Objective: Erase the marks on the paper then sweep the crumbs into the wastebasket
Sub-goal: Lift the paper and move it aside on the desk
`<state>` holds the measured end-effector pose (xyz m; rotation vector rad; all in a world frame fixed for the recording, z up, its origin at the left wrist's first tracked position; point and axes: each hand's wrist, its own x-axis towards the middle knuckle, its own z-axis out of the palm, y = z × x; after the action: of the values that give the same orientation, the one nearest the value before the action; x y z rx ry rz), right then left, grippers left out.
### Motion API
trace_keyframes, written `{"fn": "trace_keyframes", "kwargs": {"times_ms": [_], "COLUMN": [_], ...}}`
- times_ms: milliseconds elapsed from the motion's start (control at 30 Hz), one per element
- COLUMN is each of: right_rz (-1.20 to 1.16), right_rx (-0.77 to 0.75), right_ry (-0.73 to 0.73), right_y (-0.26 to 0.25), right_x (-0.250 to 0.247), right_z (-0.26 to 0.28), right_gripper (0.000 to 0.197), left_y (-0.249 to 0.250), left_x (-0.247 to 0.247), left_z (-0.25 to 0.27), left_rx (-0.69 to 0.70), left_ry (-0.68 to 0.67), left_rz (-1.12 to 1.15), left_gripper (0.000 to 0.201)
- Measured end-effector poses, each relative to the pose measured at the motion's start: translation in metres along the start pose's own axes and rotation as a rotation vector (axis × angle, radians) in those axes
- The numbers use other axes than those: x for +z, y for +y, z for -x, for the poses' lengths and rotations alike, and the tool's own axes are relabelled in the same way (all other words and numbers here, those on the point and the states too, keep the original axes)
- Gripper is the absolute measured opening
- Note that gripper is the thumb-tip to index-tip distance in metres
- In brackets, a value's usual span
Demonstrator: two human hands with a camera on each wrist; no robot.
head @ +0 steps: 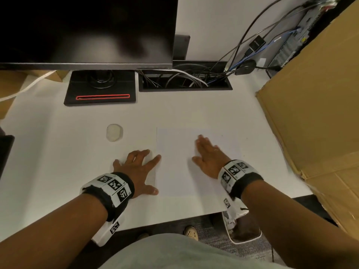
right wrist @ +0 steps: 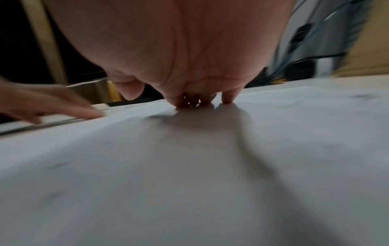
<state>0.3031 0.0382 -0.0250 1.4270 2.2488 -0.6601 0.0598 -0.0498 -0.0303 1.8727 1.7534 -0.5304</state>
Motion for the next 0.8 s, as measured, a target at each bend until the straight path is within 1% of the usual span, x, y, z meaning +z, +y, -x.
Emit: {"fn": "trace_keyframes", "kwargs": {"times_ms": [33, 67, 133, 200, 233, 267, 333, 433, 467, 500, 533, 567, 633, 700, 733, 800], "right_rz": [-0.005, -0.022, -0.066, -0.058, -0.030, -0.001, -0.006, -0.092, -0.093, -0.102, -0.124, -0.141, -0.138, -0.106, -0.091, -0.110], "right_rx": [0.038, 0.039, -0.056, -0.165, -0.194, -0.195, -0.121, 0.110, 0.175, 0.198, 0.172, 0.111, -0.037, -0.126, -0.129, -0.088], "right_ry": [0.013, 0.027, 0.022, -0.036, -0.061, -0.069, -0.036, 0.034, 0.044, 0.053, 0.069, 0.077, 0.028, -0.032, -0.039, -0.021], "right_y": [0.003, -0.003, -0.037, -0.073, -0.082, -0.080, -0.053, 0.005, 0.014, 0.013, 0.003, -0.015, -0.058, -0.086, -0.085, -0.062], "right_x": [-0.004, -0.006, -0.009, -0.006, -0.003, -0.002, 0.000, -0.003, -0.006, -0.010, -0.014, -0.018, -0.021, -0.019, -0.017, -0.014], "right_z": [-0.001, -0.004, -0.012, -0.019, -0.021, -0.022, -0.022, -0.014, -0.012, -0.014, -0.018, -0.025, -0.040, -0.050, -0.053, -0.050], "right_gripper": [0.069, 0.069, 0.071, 0.068, 0.066, 0.066, 0.066, 0.070, 0.071, 0.071, 0.072, 0.072, 0.068, 0.065, 0.065, 0.066], "left_y": [0.000, 0.000, 0.000, 0.001, 0.001, 0.001, 0.001, 0.003, 0.004, 0.005, 0.007, 0.009, 0.012, 0.014, 0.014, 0.012], "left_x": [0.000, 0.000, 0.000, 0.001, 0.001, 0.000, 0.000, -0.002, -0.004, -0.007, -0.010, -0.013, -0.018, -0.019, -0.019, -0.017], "left_z": [-0.001, -0.001, -0.001, 0.000, 0.000, 0.001, 0.001, 0.001, 0.001, -0.001, -0.002, -0.004, -0.006, -0.006, -0.005, -0.004], "left_rx": [-0.002, -0.003, -0.003, -0.008, -0.012, -0.015, -0.014, 0.020, 0.042, 0.070, 0.098, 0.119, 0.138, 0.134, 0.131, 0.125], "left_ry": [-0.001, -0.003, 0.000, 0.005, 0.005, 0.004, -0.008, -0.019, -0.016, -0.014, -0.017, -0.024, -0.041, -0.048, -0.053, -0.072], "left_rz": [0.000, -0.002, -0.014, -0.039, -0.046, -0.050, -0.050, -0.077, -0.110, -0.151, -0.191, -0.226, -0.263, -0.250, -0.249, -0.271], "left_gripper": [0.101, 0.102, 0.101, 0.101, 0.101, 0.101, 0.102, 0.102, 0.103, 0.104, 0.104, 0.105, 0.107, 0.108, 0.108, 0.106]}}
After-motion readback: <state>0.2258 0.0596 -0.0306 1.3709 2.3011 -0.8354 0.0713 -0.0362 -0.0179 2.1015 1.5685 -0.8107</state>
